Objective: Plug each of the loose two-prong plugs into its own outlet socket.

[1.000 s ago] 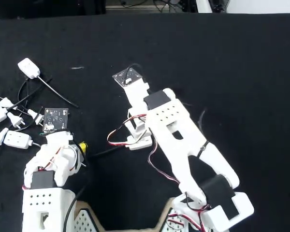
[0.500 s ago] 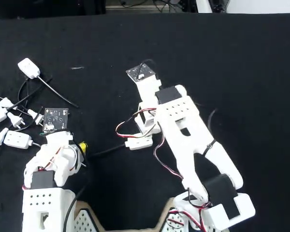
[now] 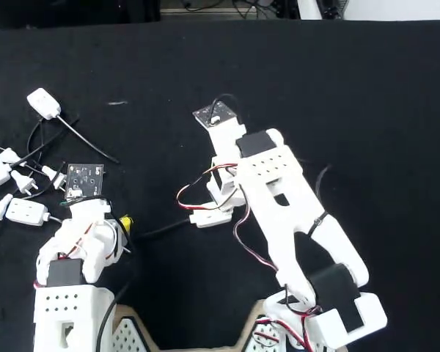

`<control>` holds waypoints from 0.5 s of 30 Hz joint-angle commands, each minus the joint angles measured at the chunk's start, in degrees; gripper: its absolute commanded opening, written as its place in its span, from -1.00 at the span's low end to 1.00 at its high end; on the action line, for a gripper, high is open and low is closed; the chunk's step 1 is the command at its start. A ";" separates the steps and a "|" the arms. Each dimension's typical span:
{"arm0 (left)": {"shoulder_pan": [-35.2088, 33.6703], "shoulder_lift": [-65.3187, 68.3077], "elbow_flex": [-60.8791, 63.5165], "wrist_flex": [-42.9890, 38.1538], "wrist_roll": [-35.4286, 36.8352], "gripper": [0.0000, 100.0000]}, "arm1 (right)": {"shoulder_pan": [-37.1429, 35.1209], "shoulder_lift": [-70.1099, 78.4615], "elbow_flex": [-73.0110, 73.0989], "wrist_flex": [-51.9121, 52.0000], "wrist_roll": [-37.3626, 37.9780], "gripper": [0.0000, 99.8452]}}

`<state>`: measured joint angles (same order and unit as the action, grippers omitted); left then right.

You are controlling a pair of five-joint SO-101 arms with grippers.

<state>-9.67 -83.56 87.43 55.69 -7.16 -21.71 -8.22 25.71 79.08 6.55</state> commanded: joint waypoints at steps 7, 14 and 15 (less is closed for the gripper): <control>0.13 -0.44 -0.57 -0.09 0.26 -0.56 | 1.14 -0.22 -2.24 -1.32 -1.32 -0.98; 0.22 -0.44 -0.57 -0.09 0.26 -0.56 | 0.97 -0.22 -3.38 0.35 -1.49 -0.98; 0.22 -0.44 -0.57 -0.09 0.26 -0.56 | 1.14 -0.22 -4.70 1.41 -1.49 -0.98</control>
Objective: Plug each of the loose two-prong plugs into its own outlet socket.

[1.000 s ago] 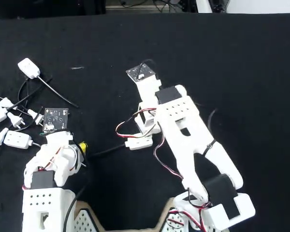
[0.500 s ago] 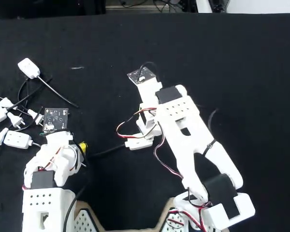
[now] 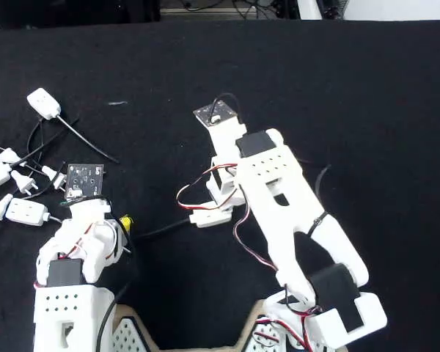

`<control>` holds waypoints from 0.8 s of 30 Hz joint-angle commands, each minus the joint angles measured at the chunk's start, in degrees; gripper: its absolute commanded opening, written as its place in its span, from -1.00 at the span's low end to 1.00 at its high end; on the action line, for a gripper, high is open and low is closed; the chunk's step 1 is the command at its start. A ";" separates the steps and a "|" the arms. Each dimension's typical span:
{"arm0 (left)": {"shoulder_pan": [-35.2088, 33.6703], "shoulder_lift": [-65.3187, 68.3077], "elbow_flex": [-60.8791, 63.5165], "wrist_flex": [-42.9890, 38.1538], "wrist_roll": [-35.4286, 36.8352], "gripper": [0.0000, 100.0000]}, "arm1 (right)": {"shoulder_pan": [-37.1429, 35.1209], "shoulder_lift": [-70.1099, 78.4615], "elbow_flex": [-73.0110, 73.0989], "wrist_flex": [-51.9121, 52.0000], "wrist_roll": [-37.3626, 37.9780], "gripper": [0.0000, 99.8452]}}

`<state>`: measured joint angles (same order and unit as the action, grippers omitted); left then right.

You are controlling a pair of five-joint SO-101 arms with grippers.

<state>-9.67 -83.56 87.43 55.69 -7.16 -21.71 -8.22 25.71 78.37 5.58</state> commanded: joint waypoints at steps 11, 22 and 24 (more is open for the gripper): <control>0.04 -0.44 -0.57 -0.09 0.26 -0.56 | 0.97 0.31 -16.40 11.34 0.00 -0.98; 0.22 -0.44 -0.57 -0.09 0.26 -0.56 | 0.97 1.10 -15.60 15.21 0.00 -0.98; 0.22 -0.44 -0.57 -0.18 0.26 -0.56 | 0.88 3.30 -15.16 14.51 -0.09 -0.98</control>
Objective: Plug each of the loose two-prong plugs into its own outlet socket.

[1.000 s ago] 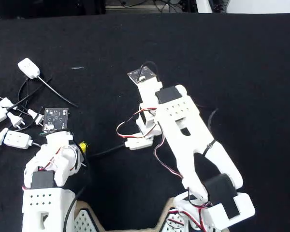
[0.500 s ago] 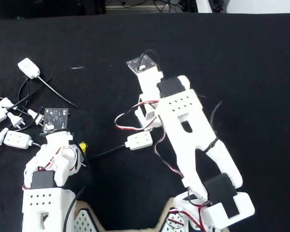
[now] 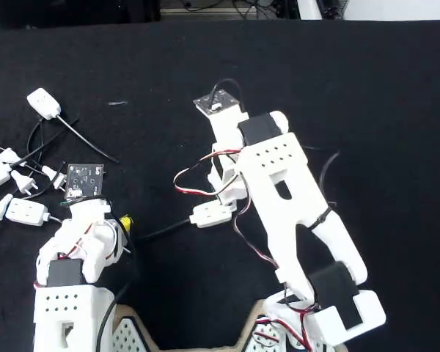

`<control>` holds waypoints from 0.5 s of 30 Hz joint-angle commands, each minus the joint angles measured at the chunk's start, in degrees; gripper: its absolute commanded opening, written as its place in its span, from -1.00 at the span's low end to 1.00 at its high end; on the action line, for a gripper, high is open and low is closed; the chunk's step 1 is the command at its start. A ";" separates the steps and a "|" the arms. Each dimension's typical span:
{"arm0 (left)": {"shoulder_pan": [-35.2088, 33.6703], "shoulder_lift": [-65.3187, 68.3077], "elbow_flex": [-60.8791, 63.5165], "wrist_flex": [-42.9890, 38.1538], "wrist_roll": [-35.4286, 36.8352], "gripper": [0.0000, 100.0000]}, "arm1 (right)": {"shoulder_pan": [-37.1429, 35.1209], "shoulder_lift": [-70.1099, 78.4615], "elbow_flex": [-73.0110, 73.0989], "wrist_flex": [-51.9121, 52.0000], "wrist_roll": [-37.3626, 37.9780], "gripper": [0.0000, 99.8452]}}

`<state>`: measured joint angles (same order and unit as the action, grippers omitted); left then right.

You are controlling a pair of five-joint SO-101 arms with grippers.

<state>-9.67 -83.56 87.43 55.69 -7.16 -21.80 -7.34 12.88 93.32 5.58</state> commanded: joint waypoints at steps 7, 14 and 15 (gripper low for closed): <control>-0.13 -0.44 -0.57 -0.18 0.26 -0.56 | 0.97 6.73 -4.79 -3.08 -0.88 -0.98; -0.13 -0.44 -0.57 -0.18 0.26 -0.56 | 0.97 10.15 -5.41 -3.25 -1.05 -0.98; -0.13 -0.44 -0.57 -0.18 0.26 -0.56 | 0.97 10.59 -5.41 -3.87 -1.05 -0.98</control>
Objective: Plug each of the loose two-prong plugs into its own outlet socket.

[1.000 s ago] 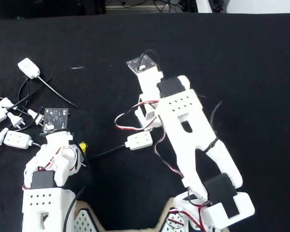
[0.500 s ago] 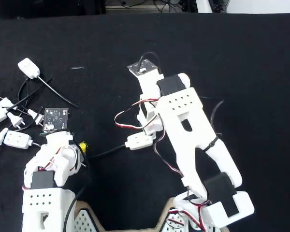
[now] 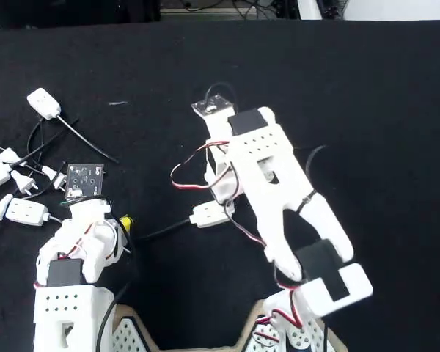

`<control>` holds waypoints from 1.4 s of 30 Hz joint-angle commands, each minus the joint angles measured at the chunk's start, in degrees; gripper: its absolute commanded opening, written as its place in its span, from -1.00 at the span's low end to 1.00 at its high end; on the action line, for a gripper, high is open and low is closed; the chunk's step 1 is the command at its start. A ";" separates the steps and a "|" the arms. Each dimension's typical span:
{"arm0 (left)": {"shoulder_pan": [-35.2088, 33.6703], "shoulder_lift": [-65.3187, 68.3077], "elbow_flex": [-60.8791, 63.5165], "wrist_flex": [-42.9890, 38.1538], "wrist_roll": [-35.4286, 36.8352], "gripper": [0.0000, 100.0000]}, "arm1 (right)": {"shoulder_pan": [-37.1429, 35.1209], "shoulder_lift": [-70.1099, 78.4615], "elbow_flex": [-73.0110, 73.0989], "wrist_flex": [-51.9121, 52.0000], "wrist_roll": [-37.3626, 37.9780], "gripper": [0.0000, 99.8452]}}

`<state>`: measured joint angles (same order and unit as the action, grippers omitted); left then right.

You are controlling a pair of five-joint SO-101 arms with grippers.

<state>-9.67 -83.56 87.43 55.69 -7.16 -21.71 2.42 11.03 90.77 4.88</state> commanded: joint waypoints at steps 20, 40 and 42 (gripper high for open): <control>-0.13 -0.44 -0.57 -0.18 0.26 -0.56 | 0.97 2.07 -5.05 -1.32 -0.53 -0.98; 0.04 -0.44 -0.57 -0.18 0.26 -0.56 | 0.88 2.07 0.31 -4.22 -0.53 -0.98; 0.13 -0.44 -0.57 -0.18 0.26 -0.56 | 0.97 1.80 0.31 -4.13 -0.44 -0.98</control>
<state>-9.67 -83.56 87.43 55.69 -7.16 -21.45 4.62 10.95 87.16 4.79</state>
